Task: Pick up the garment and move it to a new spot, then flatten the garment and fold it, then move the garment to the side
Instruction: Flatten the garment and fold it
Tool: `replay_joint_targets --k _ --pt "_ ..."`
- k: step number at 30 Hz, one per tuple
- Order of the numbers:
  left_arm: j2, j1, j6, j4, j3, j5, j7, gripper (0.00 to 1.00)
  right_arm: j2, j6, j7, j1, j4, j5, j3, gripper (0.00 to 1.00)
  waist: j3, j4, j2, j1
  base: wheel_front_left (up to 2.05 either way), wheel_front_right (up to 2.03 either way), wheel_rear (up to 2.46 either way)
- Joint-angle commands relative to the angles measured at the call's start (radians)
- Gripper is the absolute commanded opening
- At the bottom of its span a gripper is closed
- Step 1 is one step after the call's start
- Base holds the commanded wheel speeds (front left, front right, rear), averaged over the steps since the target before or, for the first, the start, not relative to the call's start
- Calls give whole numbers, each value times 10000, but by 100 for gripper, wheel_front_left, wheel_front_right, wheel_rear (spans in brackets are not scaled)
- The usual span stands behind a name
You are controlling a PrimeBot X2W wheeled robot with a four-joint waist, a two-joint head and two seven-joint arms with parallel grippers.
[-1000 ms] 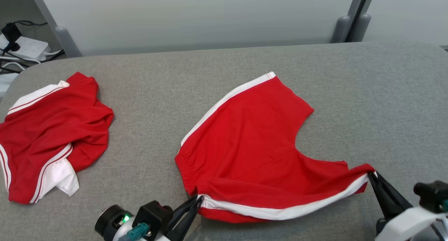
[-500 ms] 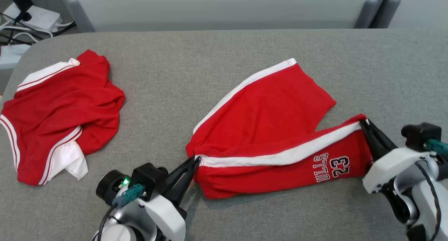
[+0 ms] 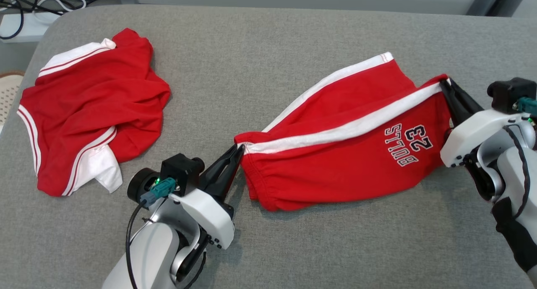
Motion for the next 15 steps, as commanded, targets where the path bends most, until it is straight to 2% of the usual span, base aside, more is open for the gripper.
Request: replay_joint_targets --k 1,15 --pt "25 -675 -63 117 362 -155 -199 0 -99 40 -223 -472 132 144 307 0 260 256 0 0 0 0 0" --pt "-777 -2420 -272 2688 101 -639 -1205 0 -164 40 -796 -2745 2252 831 1899 0 943 888 0 0 0 0 0"
